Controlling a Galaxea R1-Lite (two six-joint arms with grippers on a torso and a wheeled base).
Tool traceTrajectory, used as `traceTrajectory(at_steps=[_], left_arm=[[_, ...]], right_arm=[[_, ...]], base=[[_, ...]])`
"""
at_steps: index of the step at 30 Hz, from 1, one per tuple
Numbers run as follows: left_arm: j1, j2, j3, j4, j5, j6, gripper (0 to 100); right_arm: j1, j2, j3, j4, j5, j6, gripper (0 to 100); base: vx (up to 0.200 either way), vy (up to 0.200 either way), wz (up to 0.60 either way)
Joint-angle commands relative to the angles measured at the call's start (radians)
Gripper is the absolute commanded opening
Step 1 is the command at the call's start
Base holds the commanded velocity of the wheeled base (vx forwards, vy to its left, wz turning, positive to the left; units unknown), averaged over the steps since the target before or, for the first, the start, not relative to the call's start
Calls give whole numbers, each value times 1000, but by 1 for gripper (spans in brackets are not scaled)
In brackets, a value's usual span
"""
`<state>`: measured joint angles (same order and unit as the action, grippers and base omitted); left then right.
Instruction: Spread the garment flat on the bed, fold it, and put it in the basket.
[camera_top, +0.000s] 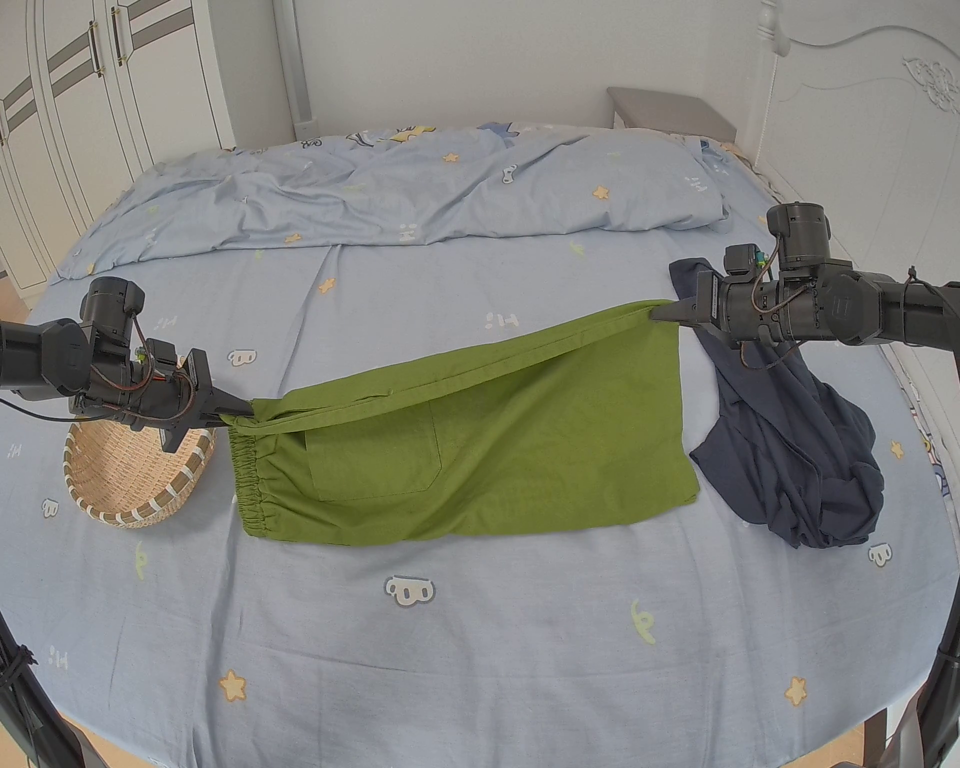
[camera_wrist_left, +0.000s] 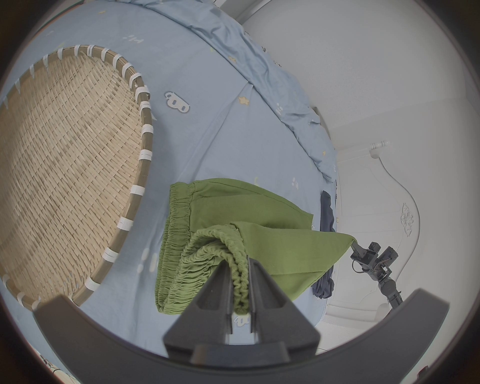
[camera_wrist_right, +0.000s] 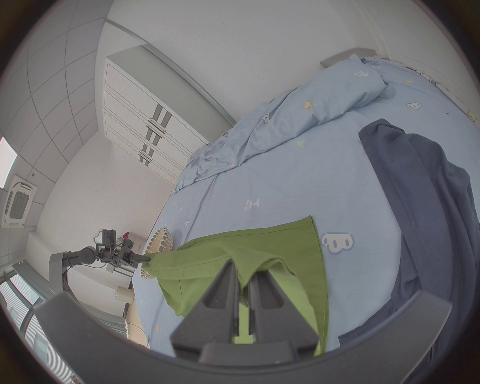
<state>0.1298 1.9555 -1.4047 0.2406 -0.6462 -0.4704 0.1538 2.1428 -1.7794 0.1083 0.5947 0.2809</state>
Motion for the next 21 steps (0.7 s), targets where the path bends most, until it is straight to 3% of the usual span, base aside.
traceTrajectory(at_steps=[1,12,13,15,16,21], left_arm=[[-2,14,0,0,0,-1,0],[2,29,-7,-6,2,-1,0],[1,37,-7,-6,3,1,100],[1,39,-7,-6,3,3,100],[1,39,-8,-6,3,3,100],[-2,48,-17,-18,2,1,100]], right_arm=[[7,17,-8,-2,1,0,0],[13,32,-5,-16,2,0,0],[13,32,-3,-16,4,1,0],[13,32,-2,-16,4,0,0],[12,32,-3,-18,4,0,100],[13,72,-12,-30,4,1,100]], base=[[0,0,0],[0,0,0],[0,0,0],[0,0,0],[0,0,0],[0,0,0]])
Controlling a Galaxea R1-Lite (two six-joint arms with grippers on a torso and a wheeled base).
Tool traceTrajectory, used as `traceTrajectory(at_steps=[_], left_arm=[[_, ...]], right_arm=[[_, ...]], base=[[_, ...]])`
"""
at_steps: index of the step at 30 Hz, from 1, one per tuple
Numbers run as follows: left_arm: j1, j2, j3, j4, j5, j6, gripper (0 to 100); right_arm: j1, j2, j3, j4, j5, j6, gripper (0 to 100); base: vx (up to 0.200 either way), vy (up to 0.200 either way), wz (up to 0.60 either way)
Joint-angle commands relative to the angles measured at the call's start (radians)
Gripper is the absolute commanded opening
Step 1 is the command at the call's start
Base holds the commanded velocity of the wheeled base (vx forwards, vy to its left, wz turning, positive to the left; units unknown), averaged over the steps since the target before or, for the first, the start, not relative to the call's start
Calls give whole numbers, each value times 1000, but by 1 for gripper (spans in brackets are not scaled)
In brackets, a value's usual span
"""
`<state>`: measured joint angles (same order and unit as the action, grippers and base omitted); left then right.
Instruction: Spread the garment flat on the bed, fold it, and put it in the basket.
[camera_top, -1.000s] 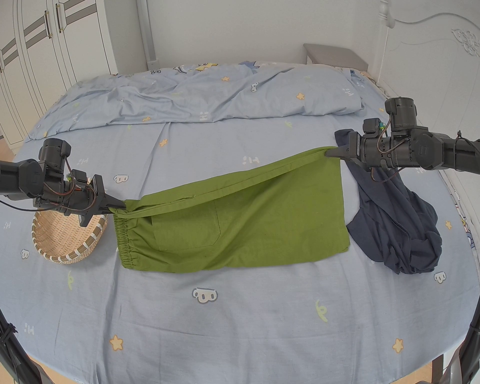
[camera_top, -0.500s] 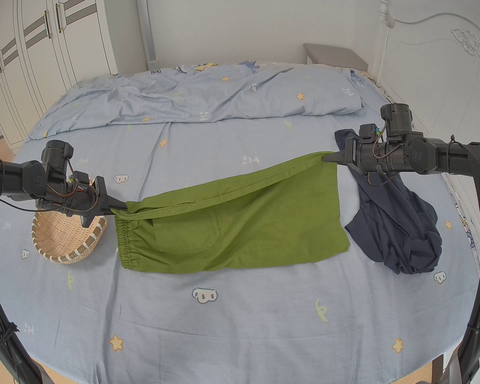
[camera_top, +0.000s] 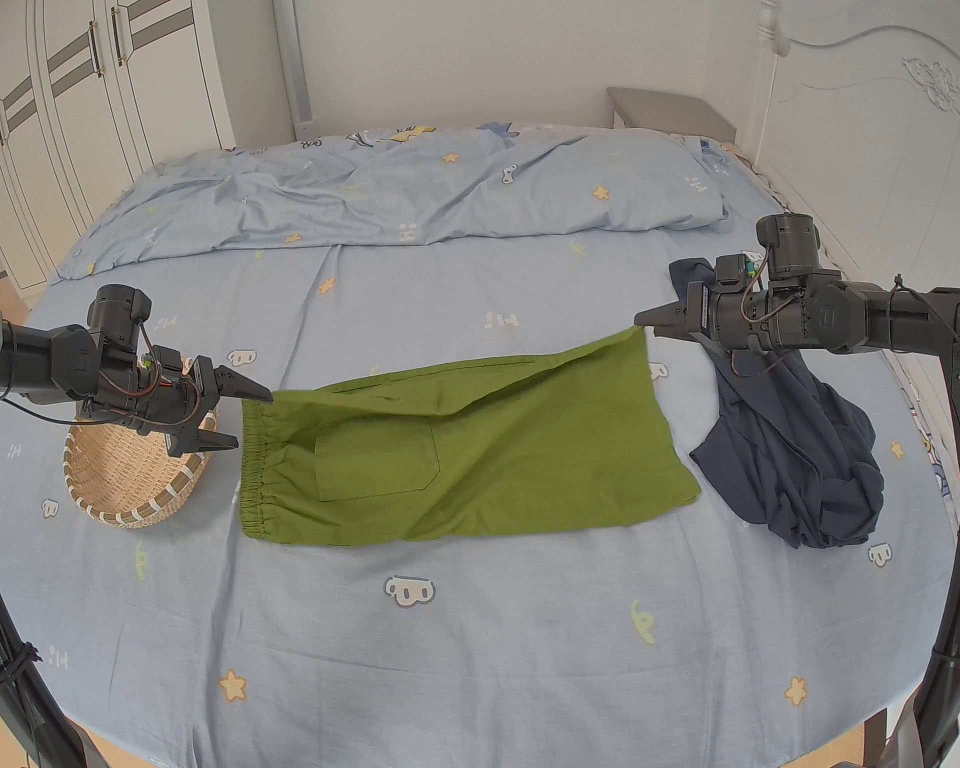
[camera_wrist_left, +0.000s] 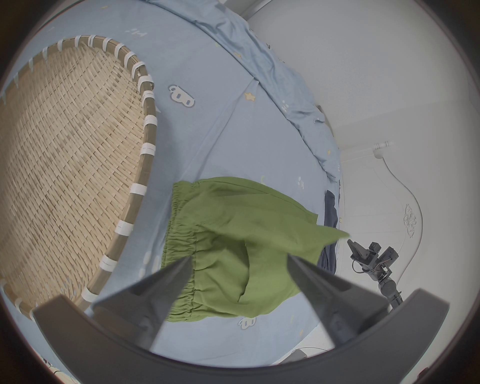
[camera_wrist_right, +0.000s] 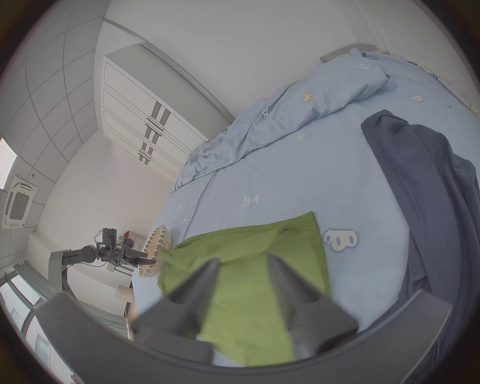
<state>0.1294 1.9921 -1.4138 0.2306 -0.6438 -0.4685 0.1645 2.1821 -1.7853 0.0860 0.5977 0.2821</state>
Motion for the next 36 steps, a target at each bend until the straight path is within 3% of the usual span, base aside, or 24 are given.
traceTrajectory(at_steps=[1,10,12,17,20,25,29,36], left_arm=[[-2,20,-11,-20,-2,-2,100],[-10,20,3,-74,-5,-22,100],[-16,-4,4,-74,-8,-61,100],[-19,-16,58,-109,-13,-53,100],[-4,-36,121,-122,-13,-24,100],[21,-67,253,-128,-22,119,100],[24,-55,303,-128,-20,212,100],[33,-39,308,-128,-20,235,100]], right_arm=[[4,45,-5,-18,-1,0,100],[1,44,12,-31,2,9,100],[-2,28,40,-31,4,9,100],[-3,-61,152,-32,4,11,100],[-3,-125,231,-31,5,14,100],[-11,-269,432,-48,8,34,100],[-20,-303,495,-77,7,51,100],[-25,-318,500,-89,10,54,100]], base=[[0,0,0],[0,0,0],[0,0,0],[0,0,0],[0,0,0],[0,0,0],[0,0,0],[0,0,0]])
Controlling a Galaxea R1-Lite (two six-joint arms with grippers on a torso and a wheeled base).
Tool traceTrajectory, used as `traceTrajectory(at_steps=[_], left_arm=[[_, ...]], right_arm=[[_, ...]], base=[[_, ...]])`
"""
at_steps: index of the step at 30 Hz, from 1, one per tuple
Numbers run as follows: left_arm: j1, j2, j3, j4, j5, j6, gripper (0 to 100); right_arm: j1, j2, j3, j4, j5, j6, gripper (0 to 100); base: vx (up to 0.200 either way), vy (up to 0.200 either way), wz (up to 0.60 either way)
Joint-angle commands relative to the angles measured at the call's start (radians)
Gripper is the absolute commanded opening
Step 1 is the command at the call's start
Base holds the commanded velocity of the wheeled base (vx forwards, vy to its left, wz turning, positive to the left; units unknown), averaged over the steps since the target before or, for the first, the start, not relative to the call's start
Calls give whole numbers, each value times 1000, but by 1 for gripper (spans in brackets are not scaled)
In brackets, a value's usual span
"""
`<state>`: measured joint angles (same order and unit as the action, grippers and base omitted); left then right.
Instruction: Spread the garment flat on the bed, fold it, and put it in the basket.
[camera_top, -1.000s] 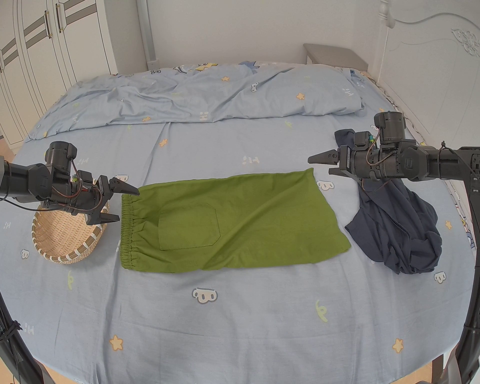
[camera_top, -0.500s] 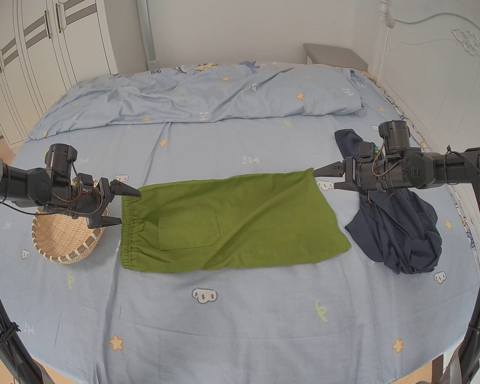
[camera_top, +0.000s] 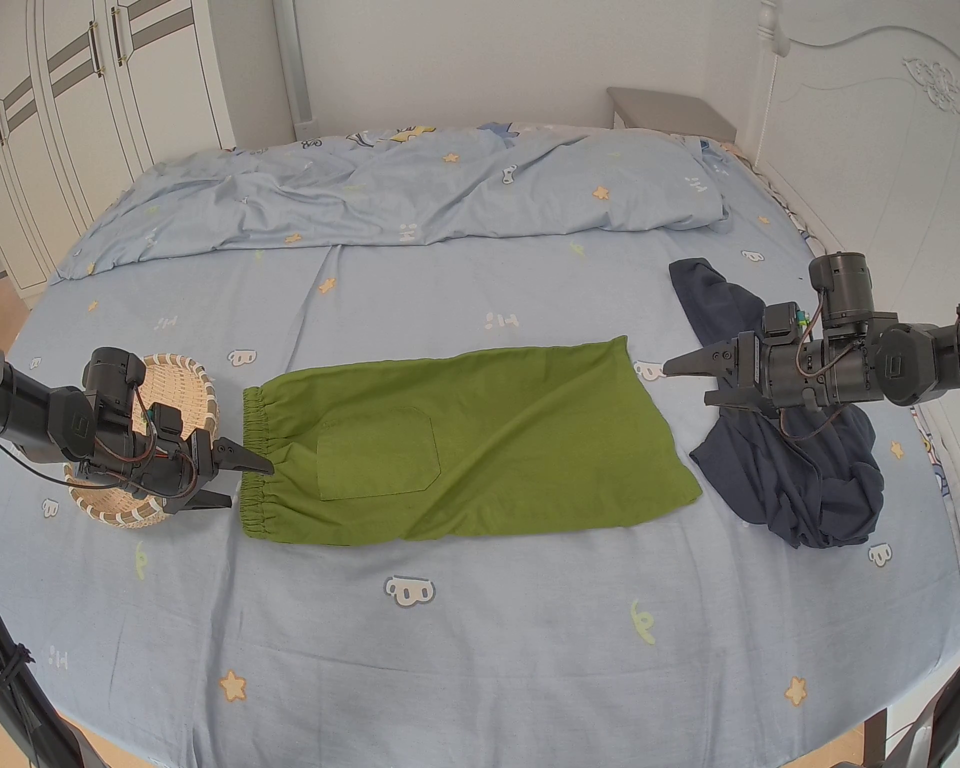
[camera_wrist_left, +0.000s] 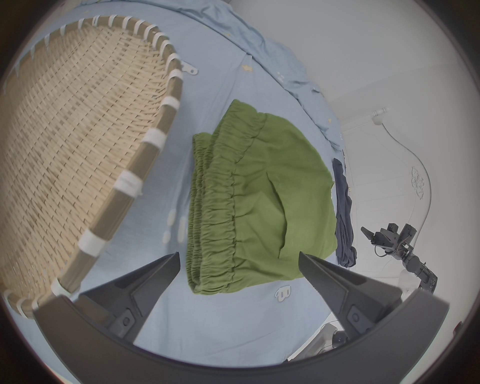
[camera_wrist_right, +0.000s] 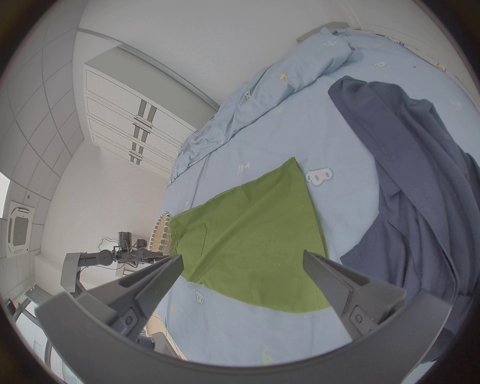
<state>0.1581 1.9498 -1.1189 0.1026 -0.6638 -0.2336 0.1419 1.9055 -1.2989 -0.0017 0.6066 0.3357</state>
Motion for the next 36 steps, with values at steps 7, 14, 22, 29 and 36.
traceTrajectory(at_steps=[7,14,22,29,36], left_arm=[[-11,89,2,-67,0,0,100],[-26,139,-15,-159,1,-7,100],[-31,139,-12,-170,1,-6,100],[-55,141,-5,-184,3,-4,100],[-69,143,2,-210,12,-4,100]], right_arm=[[-1,-45,23,-3,1,0,100],[-2,-45,23,-3,2,0,100],[-2,-43,23,-3,2,0,100],[-2,-43,24,-3,2,0,100],[-1,-43,24,-3,2,0,100]], base=[[0,0,0],[0,0,0],[0,0,0],[0,0,0],[0,0,0]])
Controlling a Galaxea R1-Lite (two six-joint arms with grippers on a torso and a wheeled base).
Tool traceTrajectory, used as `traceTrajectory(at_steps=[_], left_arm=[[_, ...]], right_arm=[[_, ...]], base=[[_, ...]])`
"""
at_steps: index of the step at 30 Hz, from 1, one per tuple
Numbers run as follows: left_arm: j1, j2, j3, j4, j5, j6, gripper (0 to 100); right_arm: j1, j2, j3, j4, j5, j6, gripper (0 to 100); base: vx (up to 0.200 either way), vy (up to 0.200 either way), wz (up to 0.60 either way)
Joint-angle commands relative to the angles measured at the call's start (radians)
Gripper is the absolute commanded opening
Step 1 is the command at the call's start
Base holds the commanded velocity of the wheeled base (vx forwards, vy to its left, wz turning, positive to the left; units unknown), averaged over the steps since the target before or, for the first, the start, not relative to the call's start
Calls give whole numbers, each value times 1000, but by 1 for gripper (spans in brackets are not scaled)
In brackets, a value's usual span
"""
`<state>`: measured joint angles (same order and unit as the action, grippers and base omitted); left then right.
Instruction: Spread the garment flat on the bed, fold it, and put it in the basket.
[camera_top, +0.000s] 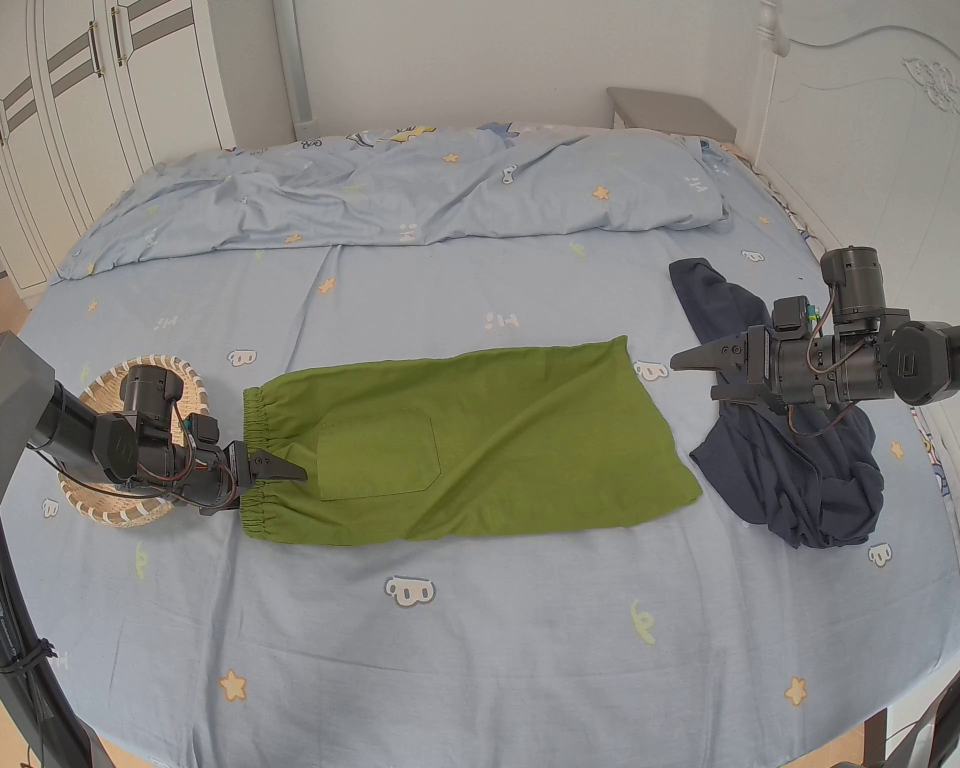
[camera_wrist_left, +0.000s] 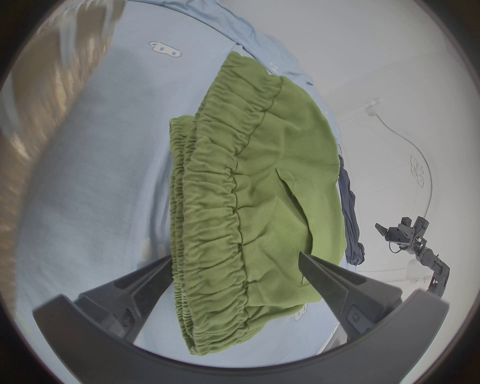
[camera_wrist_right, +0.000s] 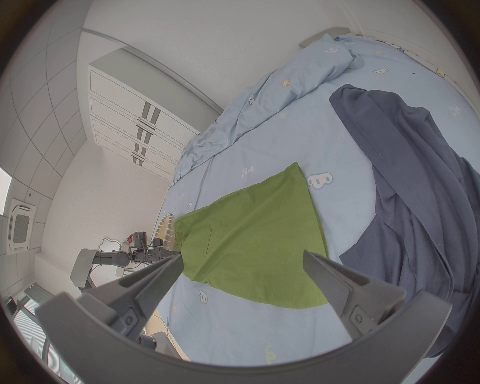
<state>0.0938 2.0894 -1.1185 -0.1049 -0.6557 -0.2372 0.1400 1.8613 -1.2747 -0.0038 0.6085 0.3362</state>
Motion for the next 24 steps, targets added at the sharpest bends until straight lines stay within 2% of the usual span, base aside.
traceTrajectory(at_steps=[1,6,7,24], left_arm=[[-5,3,2,-2,4,-1,100],[3,1,-1,-2,5,-1,100],[4,1,-1,-2,7,-1,0],[7,-6,-1,1,7,-1,0]], right_arm=[[1,1,0,-1,0,0,100],[1,3,0,-1,0,0,100],[1,3,0,-1,0,0,100],[0,9,-2,-2,0,0,100]], base=[[0,0,0],[0,0,0],[0,0,0],[0,0,0]])
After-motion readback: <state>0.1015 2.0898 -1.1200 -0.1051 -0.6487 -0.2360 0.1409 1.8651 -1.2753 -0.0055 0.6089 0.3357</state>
